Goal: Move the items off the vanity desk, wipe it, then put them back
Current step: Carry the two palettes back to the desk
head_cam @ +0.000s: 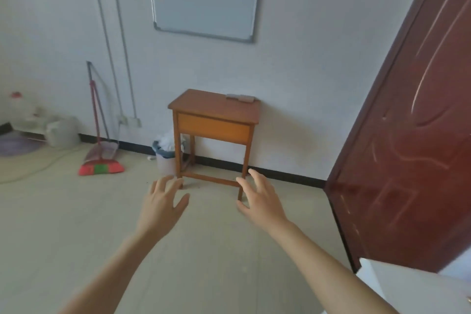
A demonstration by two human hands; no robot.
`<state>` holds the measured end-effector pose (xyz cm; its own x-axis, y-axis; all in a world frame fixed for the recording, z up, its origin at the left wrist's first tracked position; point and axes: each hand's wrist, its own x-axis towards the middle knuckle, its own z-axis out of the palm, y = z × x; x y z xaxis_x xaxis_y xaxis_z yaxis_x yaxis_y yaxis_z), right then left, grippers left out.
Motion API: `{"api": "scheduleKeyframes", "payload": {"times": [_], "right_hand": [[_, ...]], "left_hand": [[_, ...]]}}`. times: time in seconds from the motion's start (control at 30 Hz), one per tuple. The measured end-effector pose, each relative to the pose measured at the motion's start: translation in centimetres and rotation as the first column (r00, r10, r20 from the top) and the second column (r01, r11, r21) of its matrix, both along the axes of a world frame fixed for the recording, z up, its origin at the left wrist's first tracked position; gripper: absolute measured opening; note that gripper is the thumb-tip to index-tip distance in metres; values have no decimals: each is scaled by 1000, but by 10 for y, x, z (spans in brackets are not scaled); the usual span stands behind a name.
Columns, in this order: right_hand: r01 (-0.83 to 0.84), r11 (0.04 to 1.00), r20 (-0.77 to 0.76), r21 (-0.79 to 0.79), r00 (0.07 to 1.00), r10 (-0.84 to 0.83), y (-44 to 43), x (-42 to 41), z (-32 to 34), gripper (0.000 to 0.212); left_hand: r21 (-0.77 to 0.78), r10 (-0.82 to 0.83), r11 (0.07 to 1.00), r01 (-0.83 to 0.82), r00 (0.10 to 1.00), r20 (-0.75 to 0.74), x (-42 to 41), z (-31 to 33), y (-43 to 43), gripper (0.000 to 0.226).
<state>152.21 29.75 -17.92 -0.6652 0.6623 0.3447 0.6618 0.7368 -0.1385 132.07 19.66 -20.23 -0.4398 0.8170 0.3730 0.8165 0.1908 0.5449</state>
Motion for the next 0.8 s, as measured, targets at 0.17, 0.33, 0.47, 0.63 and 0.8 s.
{"api": "scheduleKeyframes", "payload": {"times": [0.17, 0.33, 0.47, 0.63, 0.8], "right_hand": [[-111, 993, 40, 29, 993, 110, 17, -116, 35, 54], [-101, 995, 122, 0, 987, 101, 38, -172, 49, 55], [-68, 997, 133, 21, 989, 64, 70, -191, 58, 54], [-22, 997, 151, 73, 988, 10, 137, -212, 76, 54], [15, 993, 142, 119, 989, -32, 220, -249, 94, 55]], "left_hand": [[-9, 29, 1000, -30, 993, -118, -107, 29, -3, 42], [-25, 31, 999, -35, 991, -129, -166, 44, 13, 44], [-22, 14, 1000, -17, 991, -131, -193, 50, 50, 44], [6, -50, 999, 50, 995, -84, -216, 58, 116, 39], [-21, -86, 996, 84, 990, -111, -256, 79, 208, 43]]}}
